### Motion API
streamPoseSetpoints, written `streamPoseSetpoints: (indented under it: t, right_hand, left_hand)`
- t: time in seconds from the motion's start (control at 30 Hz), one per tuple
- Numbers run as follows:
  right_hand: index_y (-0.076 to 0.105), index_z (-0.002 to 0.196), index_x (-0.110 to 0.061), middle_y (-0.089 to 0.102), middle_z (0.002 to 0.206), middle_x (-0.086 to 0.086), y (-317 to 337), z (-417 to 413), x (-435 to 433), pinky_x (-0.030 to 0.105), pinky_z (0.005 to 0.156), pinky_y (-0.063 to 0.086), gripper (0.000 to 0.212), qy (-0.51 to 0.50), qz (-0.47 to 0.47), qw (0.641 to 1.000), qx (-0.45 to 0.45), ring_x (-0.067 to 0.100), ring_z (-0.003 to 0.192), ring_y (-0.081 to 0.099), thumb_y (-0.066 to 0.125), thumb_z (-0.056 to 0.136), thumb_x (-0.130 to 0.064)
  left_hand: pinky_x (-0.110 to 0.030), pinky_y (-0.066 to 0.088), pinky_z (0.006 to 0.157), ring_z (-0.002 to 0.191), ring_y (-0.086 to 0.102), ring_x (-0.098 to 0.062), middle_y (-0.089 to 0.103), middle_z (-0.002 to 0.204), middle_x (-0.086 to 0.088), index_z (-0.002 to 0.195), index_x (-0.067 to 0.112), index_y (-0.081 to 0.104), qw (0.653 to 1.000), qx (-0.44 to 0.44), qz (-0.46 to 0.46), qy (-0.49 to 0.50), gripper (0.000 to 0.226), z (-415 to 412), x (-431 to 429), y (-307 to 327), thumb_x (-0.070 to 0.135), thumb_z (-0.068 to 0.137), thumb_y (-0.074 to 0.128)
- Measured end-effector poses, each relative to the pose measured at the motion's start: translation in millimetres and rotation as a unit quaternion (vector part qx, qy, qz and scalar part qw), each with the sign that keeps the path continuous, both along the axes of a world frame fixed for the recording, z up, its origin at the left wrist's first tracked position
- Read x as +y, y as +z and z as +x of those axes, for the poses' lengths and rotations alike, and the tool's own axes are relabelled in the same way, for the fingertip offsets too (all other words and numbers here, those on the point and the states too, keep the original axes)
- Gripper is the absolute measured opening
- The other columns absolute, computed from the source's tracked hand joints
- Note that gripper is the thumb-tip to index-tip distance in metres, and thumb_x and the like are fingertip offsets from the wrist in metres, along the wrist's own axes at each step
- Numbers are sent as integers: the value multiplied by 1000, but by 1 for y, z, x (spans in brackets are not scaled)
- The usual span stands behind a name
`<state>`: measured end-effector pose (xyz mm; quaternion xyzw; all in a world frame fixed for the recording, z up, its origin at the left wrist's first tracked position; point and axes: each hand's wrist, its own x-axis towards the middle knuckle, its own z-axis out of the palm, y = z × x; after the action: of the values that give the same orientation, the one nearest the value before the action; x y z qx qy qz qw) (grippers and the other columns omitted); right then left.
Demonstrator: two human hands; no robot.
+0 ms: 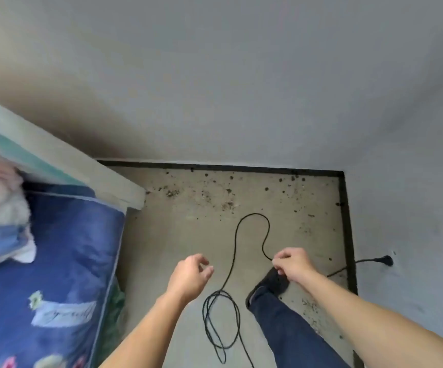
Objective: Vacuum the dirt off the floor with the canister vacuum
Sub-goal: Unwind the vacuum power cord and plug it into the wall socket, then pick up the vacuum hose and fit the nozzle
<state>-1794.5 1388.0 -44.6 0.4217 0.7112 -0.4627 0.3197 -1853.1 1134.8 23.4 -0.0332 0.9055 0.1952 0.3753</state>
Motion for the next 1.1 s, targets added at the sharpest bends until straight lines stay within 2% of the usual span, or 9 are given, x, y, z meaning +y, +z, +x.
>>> streamPoseSetpoints:
  t: [0.1, 0.23, 0.33, 0.43, 0.57, 0.67, 0.87, 0.97, 1.1]
  right_hand:
    - [73, 66, -18, 73, 63, 0, 14, 10, -54, 42, 76, 61, 9, 117, 5, 992, 40, 26, 73, 73, 76, 73, -14]
    - [73, 69, -20, 74, 71, -1, 45, 46, -144, 36, 76, 61, 8, 242, -5, 967, 84, 21, 71, 73, 76, 76, -17]
    - [71, 72, -20, 74, 73, 0, 73, 93, -216, 25, 59, 54, 8, 347, -23, 933, 95, 15, 63, 70, 73, 80, -17]
    - [70, 73, -16, 68, 61, -1, 103, 145, -279, 18, 44, 41, 9, 431, -59, 895, 104, 13, 52, 63, 72, 82, -13]
    - [70, 73, -13, 67, 54, -4, 134, 198, -337, 21, 47, 45, 8, 535, -85, 833, 114, 13, 51, 64, 74, 80, -11]
    - [71, 73, -15, 68, 54, -6, 145, 216, -368, 25, 59, 51, 6, 604, -76, 784, 122, 10, 52, 66, 73, 79, -15]
    - [71, 81, -13, 71, 66, -3, 136, 241, -433, 18, 42, 40, 5, 712, -49, 694, 96, 12, 57, 67, 70, 84, -17]
    - [71, 85, -8, 70, 71, 3, 119, 264, -456, 19, 43, 41, 8, 732, -48, 676, 68, 16, 61, 66, 67, 87, -14]
    - [67, 83, -10, 69, 77, 7, 92, 307, -464, 22, 49, 44, 10, 732, -60, 679, 14, 19, 65, 64, 64, 91, -14]
  left_hand:
    - [-27, 48, 79, 92, 64, -20, 68, 93, -1, 107, 17, 66, 996, 34, -3, 88, 26, 56, -63, 30, 37, 91, 61]
    - [-28, 49, 81, 93, 64, -19, 69, 94, 1, 106, 18, 66, 979, 54, -22, 196, 24, 163, -148, 60, 36, 91, 61]
    - [-29, 48, 79, 92, 63, -19, 69, 97, -2, 105, 17, 65, 954, 59, -29, 292, 21, 263, -203, 85, 32, 91, 61]
    - [-29, 49, 76, 87, 63, -18, 69, 95, -3, 100, 19, 65, 921, 62, -43, 383, 17, 357, -249, 109, 31, 90, 62]
    - [-32, 51, 79, 85, 63, -19, 68, 88, -1, 84, 21, 64, 865, 55, -55, 496, 8, 459, -293, 129, 29, 87, 65]
    - [-32, 51, 77, 83, 63, -21, 63, 79, 1, 71, 25, 57, 816, 61, -44, 574, 19, 514, -304, 136, 24, 87, 67]
    - [-28, 41, 67, 74, 56, -20, 57, 65, 9, 65, 26, 54, 714, 58, -64, 694, 25, 605, -291, 123, 23, 85, 69]
    - [-24, 37, 64, 67, 54, -17, 55, 62, 11, 67, 24, 54, 686, 37, -62, 724, 24, 637, -277, 105, 19, 85, 70]
    - [-25, 40, 66, 73, 58, -20, 58, 70, 7, 67, 25, 53, 667, -2, -41, 744, 25, 666, -271, 82, 21, 86, 69]
